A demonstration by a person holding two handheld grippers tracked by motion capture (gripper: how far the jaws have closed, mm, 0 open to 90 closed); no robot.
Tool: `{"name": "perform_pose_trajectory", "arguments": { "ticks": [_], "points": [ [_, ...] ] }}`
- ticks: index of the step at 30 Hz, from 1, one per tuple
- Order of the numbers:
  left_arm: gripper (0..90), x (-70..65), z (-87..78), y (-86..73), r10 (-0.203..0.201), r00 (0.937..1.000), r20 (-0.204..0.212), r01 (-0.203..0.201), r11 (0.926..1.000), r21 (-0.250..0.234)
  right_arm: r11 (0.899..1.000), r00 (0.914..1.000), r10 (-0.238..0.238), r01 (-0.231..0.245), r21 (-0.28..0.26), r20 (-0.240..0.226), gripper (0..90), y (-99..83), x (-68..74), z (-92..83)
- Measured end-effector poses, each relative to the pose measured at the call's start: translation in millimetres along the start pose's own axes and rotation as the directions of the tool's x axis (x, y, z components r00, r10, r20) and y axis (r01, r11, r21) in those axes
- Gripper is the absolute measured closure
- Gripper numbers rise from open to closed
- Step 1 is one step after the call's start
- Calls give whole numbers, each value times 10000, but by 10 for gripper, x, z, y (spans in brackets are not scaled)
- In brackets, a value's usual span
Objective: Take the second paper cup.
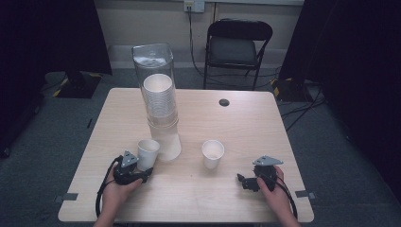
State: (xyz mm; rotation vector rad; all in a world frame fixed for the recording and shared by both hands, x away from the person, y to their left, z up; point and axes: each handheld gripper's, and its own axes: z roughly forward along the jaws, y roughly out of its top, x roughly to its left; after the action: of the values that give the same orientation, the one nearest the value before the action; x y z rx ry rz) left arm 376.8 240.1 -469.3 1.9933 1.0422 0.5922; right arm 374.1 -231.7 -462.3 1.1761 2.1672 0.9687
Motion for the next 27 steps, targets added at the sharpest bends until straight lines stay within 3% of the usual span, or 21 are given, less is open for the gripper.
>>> {"name": "perform_pose_trajectory", "arguments": {
  "ticks": [6, 8, 9, 11, 13, 14, 16, 17, 20, 21, 22, 23, 24, 25, 26, 27],
  "points": [
    [369, -15, -37, -32, 133, 9997, 187, -132, 9999, -23, 10000, 10000, 4, -4, 3, -6, 73, 1, 1, 0],
    [369, -45, -61, -53, -15, 9988, 492, 22, 9999, -141, 10000, 10000, -36, 36, -2, -12, 75, 1, -2, -1],
    [370, -62, -80, -54, 79, 9979, 648, -57, 9994, -333, 10000, 10000, 28, -28, -36, 18, 88, 3, 2, -2],
    [370, -129, -103, -44, 141, 9950, 992, -56, 9964, -850, 10000, 9998, 48, -48, 1, 214, 209, 40, 24, -24],
    [370, -183, -102, -32, 183, 9921, 1240, -53, 9945, -1043, 10000, 9999, 13, -12, -43, 159, 180, 75, 43, -50],
    [370, -254, -91, -9, 482, 9891, 1394, -342, 9942, -1016, 9994, 10000, -25, 26, -334, 24, 130, 116, 59, -87],
    [370, -401, -40, 20, 994, 9771, 1881, -815, 9916, -1006, 9966, 9990, 17, -54, -824, -456, 200, 252, 121, -203],
    [369, -578, 20, 57, 1739, 9556, 2379, -1539, 9830, -1003, 9957, 9957, -63, -23, -922, -927, 208, 350, 185, -274],
    [368, -866, 102, 120, 2445, 9190, 3092, -2219, 9692, -1068, 9923, 9850, -307, 97, -1233, -1700, 291, 489, 312, -383],
    [368, -866, 102, 120, 2445, 9190, 3092, -2219, 9692, -1068, 9923, 9850, -307, 97, -1233, -1700, 291, 489, 312, -383],
    [367, -994, 143, 154, 2782, 8984, 3399, -2576, 9605, -1053, 9915, 9733, -544, 263, -1273, -2230, 295, 610, 445, -451],
    [368, -1169, 204, 197, 3131, 8801, 3570, -2979, 9495, -983, 9911, 9687, -671, 370, -1282, -2392, 310, 648, 493, -470],
    [367, -1238, 231, 228, 3341, 8688, 3654, -3249, 9416, -884, 9914, 9602, -750, 428, -1237, -2689, 332, 694, 559, -487],
    [367, -1238, 231, 228, 3341, 8688, 3654, -3249, 9416, -884, 9914, 9602, -750, 428, -1237, -2689, 332, 694, 559, -487],
    [367, -1321, 271, 258, 3370, 8641, 3738, -3326, 9398, -784, 9922, 9491, -847, 525, -1129, -3033, 349, 732, 625, -492],
    [366, -1371, 305, 281, 3559, 8540, 3795, -3489, 9328, -897, 9936, 9413, -969, 725, -866, -3235, 368, 760, 709, -477]
  ]
}}
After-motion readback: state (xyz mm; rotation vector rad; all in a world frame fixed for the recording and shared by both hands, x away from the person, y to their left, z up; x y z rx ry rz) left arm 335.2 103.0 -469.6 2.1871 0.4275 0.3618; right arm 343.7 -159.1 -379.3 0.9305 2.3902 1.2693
